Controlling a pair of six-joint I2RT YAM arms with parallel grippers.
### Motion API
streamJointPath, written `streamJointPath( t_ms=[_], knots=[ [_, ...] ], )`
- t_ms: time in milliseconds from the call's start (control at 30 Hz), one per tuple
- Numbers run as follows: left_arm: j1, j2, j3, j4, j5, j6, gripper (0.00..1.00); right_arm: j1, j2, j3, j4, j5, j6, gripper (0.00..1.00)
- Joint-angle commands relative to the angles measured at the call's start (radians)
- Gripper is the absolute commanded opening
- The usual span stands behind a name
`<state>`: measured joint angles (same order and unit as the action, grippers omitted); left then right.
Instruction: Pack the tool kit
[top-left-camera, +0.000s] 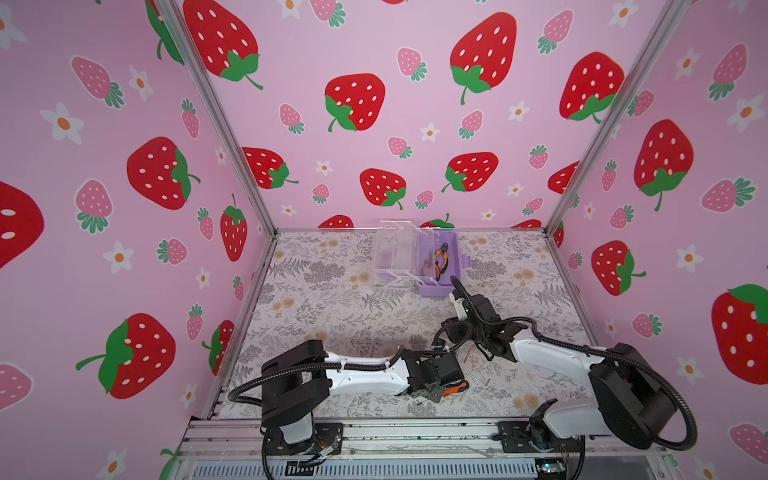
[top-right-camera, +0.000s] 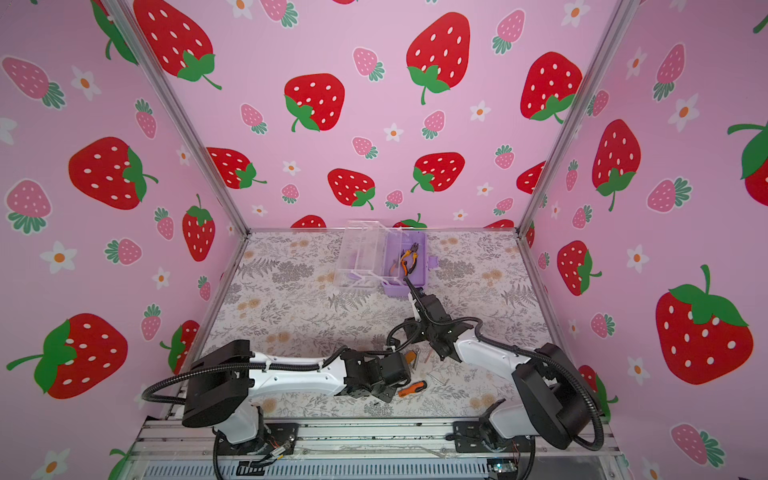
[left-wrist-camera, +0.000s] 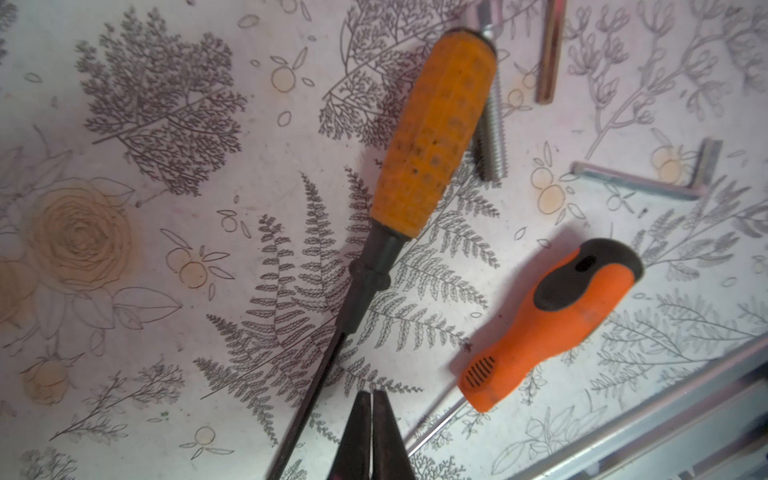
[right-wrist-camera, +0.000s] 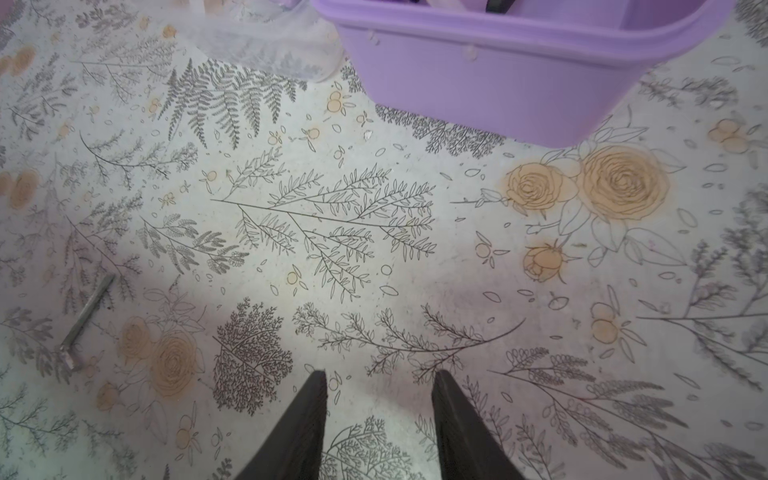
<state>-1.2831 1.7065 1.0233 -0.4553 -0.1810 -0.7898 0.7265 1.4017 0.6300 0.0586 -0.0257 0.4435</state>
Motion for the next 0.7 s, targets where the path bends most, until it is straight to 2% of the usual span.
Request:
streamJointPath(
  t_ms=[0,33,267,667],
  knots=[
    [-0.003,0.028,0.005,0.035,0.042,0.031,0.07,0.007,0.02,0.027,-0.014,-0.025,-0.017,0.45],
    [-0.002,0.032,0.004,0.038,0.046,0.034,0.03,0.007,0.025,0.027,-0.016,-0.03,-0.019,0.45],
    [0.015,0.064,-0.008,0.049,0.062,0.025,0.05,0.006,0.041,0.02,-0.022,-0.048,-0.031,0.49],
    [0.154,0.079,-0.076,0.12,0.097,-0.001,0.05,0.007,0.147,0.07,-0.011,-0.135,-0.07,0.51]
  ],
)
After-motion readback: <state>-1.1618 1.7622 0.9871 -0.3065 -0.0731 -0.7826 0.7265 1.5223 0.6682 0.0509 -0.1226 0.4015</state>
